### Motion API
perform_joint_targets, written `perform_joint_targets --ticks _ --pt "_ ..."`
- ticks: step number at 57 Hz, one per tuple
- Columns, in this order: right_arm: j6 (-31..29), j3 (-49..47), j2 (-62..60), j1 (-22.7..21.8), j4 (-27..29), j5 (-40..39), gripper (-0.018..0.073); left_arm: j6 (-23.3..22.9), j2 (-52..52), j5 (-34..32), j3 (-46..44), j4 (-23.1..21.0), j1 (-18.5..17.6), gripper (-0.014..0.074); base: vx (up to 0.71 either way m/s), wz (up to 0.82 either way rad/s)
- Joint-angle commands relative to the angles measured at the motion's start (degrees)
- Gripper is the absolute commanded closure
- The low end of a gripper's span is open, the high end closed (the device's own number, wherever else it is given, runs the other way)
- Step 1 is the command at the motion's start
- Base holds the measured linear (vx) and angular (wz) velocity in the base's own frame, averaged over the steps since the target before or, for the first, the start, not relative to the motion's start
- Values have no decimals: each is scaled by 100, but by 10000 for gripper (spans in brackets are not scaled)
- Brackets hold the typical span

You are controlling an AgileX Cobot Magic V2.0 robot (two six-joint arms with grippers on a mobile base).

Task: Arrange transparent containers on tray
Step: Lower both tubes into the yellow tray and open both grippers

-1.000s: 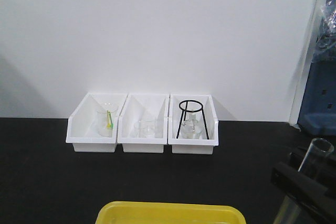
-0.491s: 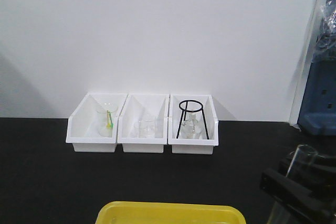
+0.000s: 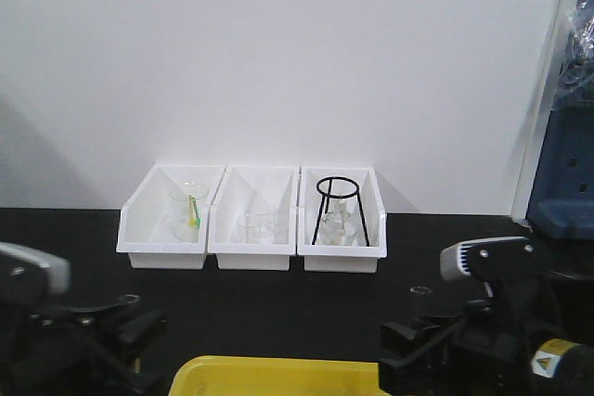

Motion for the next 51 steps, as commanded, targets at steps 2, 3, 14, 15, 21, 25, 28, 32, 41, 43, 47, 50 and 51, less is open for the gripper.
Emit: perform_joint_targets --ticks 2,3,14,15,21,25,28,32,41,43,47,50,51 --pt "-67 -369 371 -35 -1 -353 410 -65 694 111 -704 -89 -291 393 0 0" --pt "-67 -394 461 -35 -7 -359 410 -77 852 151 -812 -117 -330 393 0 0" --pt "-60 -502 1218 -35 -4 -477 403 -87 2076 558 -1561 -692 -450 384 0 0" --pt "-54 -502 1292 -35 -4 -483 402 -87 2173 577 -1602 -723 -450 384 0 0" --pt "-20 -502 1625 -40 9 -610 391 -87 2595 562 -1686 -851 -439 379 0 0" --pt "-2 -502 1835 -40 21 -762 382 -87 2815 587 -1680 -851 -434 372 0 0" --pt "3 -502 1951 -40 21 -840 373 -87 2952 593 -1680 -851 -434 368 0 0" --pt "18 -502 2092 -40 21 -934 359 -87 3097 572 -1680 -851 -434 359 0 0" --pt "18 -502 2400 -40 21 -992 309 -87 3314 483 -1680 -839 -433 321 0 0" --pt "25 -502 2468 -40 21 -992 294 -87 3359 469 -1680 -839 -433 312 0 0" --pt "121 -502 2590 -40 21 -986 270 -87 3415 459 -1680 -839 -433 286 0 0" --pt "197 -502 2666 -40 21 -986 253 -87 3453 455 -1680 -839 -433 262 0 0" --pt "211 -502 2683 -40 21 -986 249 -87 3467 455 -1680 -839 -433 251 0 0"
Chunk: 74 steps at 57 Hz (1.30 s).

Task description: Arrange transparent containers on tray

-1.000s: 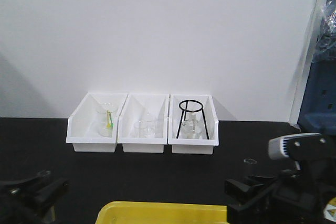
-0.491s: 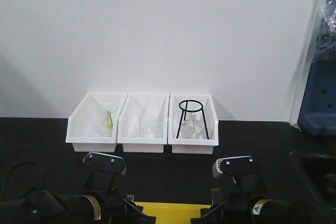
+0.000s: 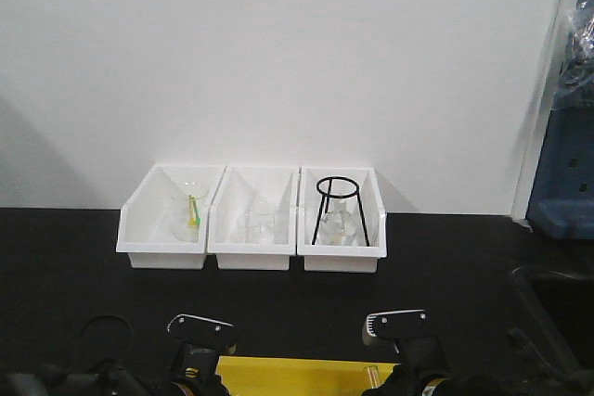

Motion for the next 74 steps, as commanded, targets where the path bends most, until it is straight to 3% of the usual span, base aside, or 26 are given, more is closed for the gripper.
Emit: perform_joint_targets --ticks 1,18,32,42,49,61,74 --pt "104 -153 -102 -40 -35 -306 244 -42 -192 -365 -174 -23 -19 244 0 0" --pt "202 -153 -5 -40 -21 -290 160 -36 -146 -558 -174 -16 -19 111 0 0" --pt "298 -153 -585 -40 261 -345 127 57 -703 -659 -174 64 -19 116 0 0" --pt "164 -153 -1708 -41 51 -324 144 491 -1639 -545 -174 608 -19 150 0 0" --pt "-287 -153 -2649 -41 37 -303 202 512 -2540 -502 -174 926 -19 197 0 0" --pt "-1395 -135 -4180 -41 50 258 372 814 -3813 -343 -124 956 -19 335 0 0" --pt "-1563 -135 -5296 -41 50 892 558 912 -5328 -351 791 938 -19 526 0 0"
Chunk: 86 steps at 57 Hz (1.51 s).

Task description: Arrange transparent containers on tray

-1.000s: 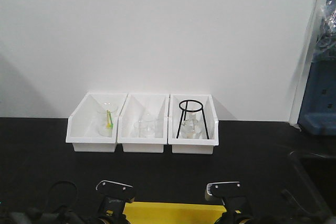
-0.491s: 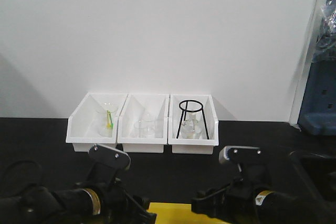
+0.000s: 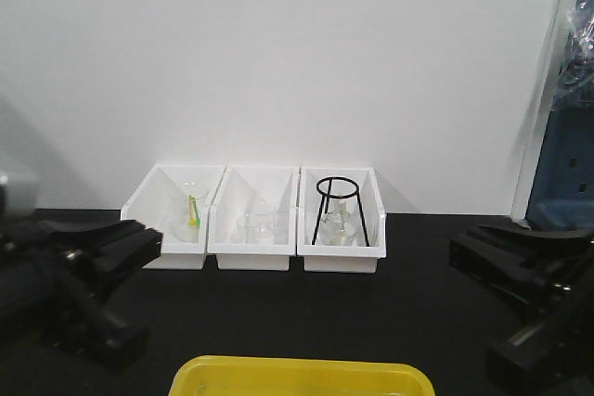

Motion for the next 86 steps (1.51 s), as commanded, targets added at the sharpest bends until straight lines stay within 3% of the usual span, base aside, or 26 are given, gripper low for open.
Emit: perform_joint_targets --ticks 1,6,18,51,58,63,73,86 --pt "-92 -152 -316 -41 -11 -310 566 19 -580 -364 183 -1 -19 540 0 0" --pt "-92 -152 -491 -41 -11 -310 573 19 -1112 -364 618 -1 -19 607 0 0" --pt "-53 -152 -507 -41 55 -310 572 8 -1910 -304 972 -6 -19 604 0 0" --pt "-53 -152 -507 -41 55 -310 572 25 -2018 -150 972 14 -19 604 0 0" --pt "-53 -152 -507 -41 55 -310 572 25 -2148 230 1070 269 10 604 0 0" --pt "-53 -152 -507 -41 55 -310 572 -20 -2588 259 1442 292 261 604 0 0" --pt "-53 -152 -507 -41 55 -310 572 -15 -4006 254 2442 190 1180 604 0 0" --pt "-53 -152 -507 -41 55 -310 572 228 -5806 167 4063 -462 2009 604 0 0"
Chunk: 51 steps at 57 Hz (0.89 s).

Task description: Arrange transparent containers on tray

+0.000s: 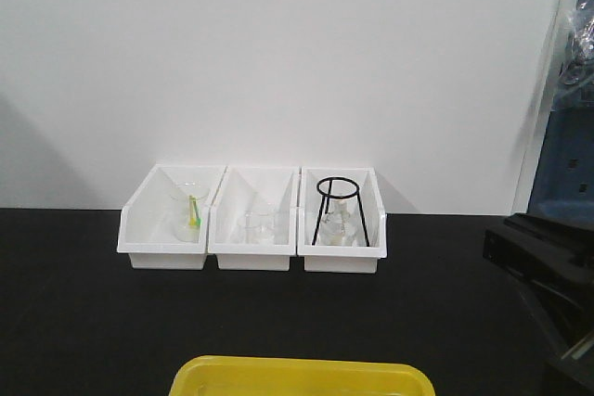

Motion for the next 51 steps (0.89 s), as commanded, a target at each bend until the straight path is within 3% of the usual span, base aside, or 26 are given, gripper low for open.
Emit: perform_joint_targets --ticks 1,11,51 --pt "-35 -152 -24 -30 55 -426 572 125 -475 -543 425 -314 206 604 0 0" --pt "-35 -152 -24 -30 49 -382 572 181 -354 -1959 1454 -718 365 604 0 0" --pt "-35 -152 -24 -30 49 -392 572 156 -348 -1922 1393 -743 365 604 0 0"
